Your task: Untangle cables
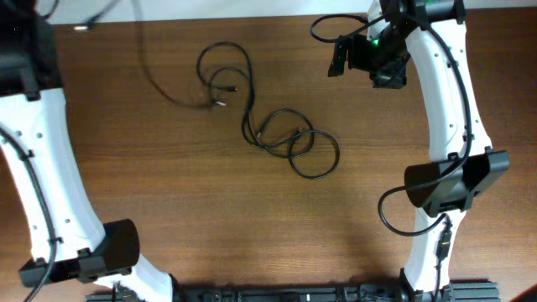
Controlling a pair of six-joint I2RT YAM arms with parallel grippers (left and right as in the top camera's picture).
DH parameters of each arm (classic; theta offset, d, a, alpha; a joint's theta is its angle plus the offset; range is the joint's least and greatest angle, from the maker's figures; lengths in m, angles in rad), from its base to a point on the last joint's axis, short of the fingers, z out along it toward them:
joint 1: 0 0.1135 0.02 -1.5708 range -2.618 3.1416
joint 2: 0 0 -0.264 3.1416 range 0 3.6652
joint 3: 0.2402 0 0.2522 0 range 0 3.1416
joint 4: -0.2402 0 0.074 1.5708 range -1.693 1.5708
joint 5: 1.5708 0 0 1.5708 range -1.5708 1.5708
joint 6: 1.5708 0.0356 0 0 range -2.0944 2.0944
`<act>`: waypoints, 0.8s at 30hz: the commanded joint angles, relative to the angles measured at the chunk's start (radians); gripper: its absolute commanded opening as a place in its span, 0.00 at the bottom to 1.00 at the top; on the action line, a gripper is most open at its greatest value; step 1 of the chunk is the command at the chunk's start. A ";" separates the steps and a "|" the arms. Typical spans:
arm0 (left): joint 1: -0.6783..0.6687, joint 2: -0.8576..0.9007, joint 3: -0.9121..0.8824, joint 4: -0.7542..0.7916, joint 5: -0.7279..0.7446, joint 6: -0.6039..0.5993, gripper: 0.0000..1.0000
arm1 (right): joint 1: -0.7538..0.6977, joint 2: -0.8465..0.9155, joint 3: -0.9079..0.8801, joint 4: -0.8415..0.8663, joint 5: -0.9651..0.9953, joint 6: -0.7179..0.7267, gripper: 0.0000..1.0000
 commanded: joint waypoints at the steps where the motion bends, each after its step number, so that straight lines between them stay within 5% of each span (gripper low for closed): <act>1: 0.080 0.000 0.011 0.058 -0.091 0.039 0.00 | 0.006 0.000 0.000 0.000 -0.005 -0.014 0.99; 13: 0.167 0.484 0.011 0.016 -0.266 0.312 0.04 | 0.006 0.000 0.000 0.010 -0.004 -0.014 0.99; 14: 0.181 0.531 0.011 -0.012 -0.265 0.311 0.21 | 0.006 0.000 0.000 0.016 -0.005 -0.014 0.99; 15: 0.192 0.571 0.011 -0.047 -0.264 0.311 0.50 | 0.006 0.000 0.000 0.027 -0.005 -0.013 0.99; 17: 0.208 0.616 0.011 -0.101 -0.206 0.303 0.60 | 0.006 0.000 0.000 0.037 -0.005 -0.013 0.99; 24: 0.246 0.610 0.011 -0.249 -0.076 0.190 0.52 | 0.006 0.000 0.000 0.034 -0.005 -0.014 0.99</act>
